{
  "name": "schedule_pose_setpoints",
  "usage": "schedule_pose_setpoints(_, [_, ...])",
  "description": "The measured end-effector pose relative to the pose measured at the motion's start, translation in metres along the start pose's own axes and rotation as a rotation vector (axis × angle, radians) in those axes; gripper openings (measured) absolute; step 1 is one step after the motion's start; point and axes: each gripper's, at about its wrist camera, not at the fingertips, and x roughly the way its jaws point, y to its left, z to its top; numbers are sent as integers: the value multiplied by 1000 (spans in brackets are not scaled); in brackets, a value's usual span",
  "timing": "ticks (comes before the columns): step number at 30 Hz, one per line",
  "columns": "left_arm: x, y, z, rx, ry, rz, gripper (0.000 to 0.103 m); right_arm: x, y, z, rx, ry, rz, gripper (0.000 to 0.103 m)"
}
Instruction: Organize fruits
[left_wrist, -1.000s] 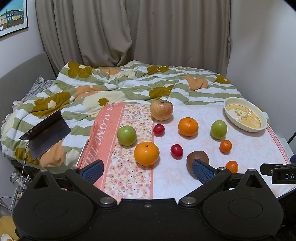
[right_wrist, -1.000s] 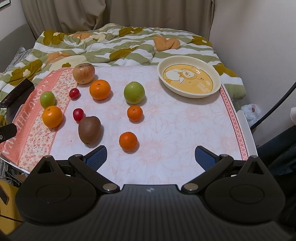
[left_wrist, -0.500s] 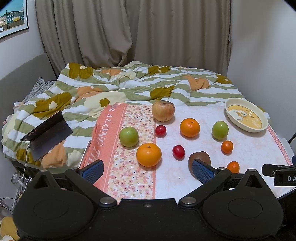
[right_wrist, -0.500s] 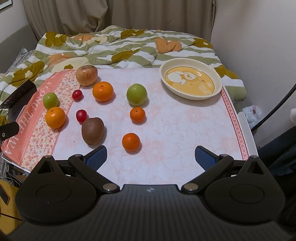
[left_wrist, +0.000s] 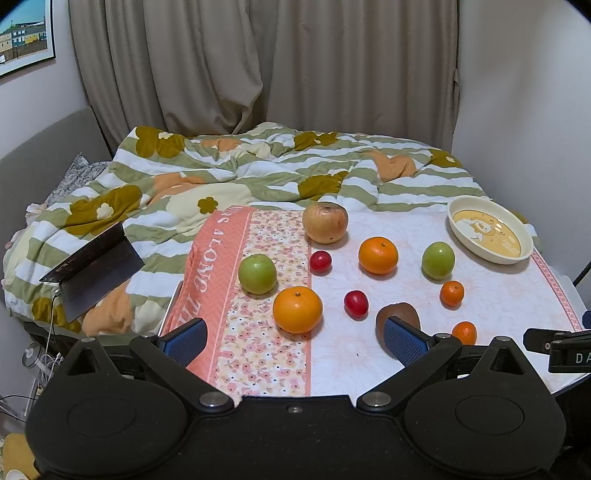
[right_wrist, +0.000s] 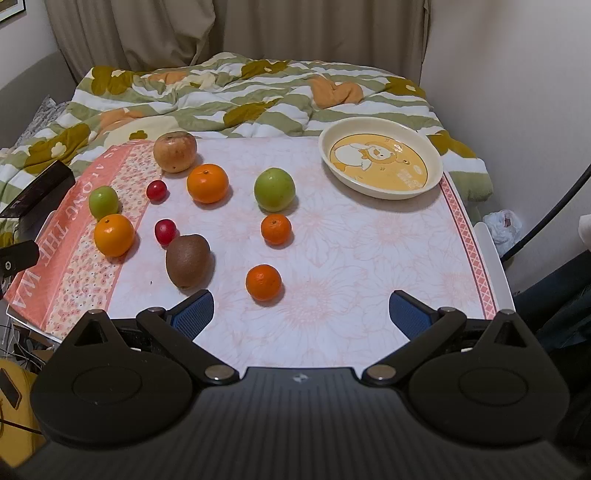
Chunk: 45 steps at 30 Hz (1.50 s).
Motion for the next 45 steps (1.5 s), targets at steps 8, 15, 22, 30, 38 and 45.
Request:
schedule_pose_setpoints(8, [-2,0,0,-6,-2,2,103,-2,-1,0,1,-6,2,103])
schedule_pose_setpoints(15, [-2,2,1,-11,-4,0,103,-4,-1,-1,3,-6,4,103])
schedule_pose_setpoints(22, [-2,3,1,-10,-3,0,103,-5,-1,-3,-1,-8,2,103])
schedule_pose_setpoints(30, [-2,5,2,-11,-1,-1,103,-7,0,-3,-4,-9,2,103])
schedule_pose_setpoints(38, [-4,4,2,-11,-5,1,103,-10,-4,0,-1,-17,7,103])
schedule_pose_setpoints(45, [-7,4,5,-35,10,-2,103,-15,-5,2,-31,-13,-5,103])
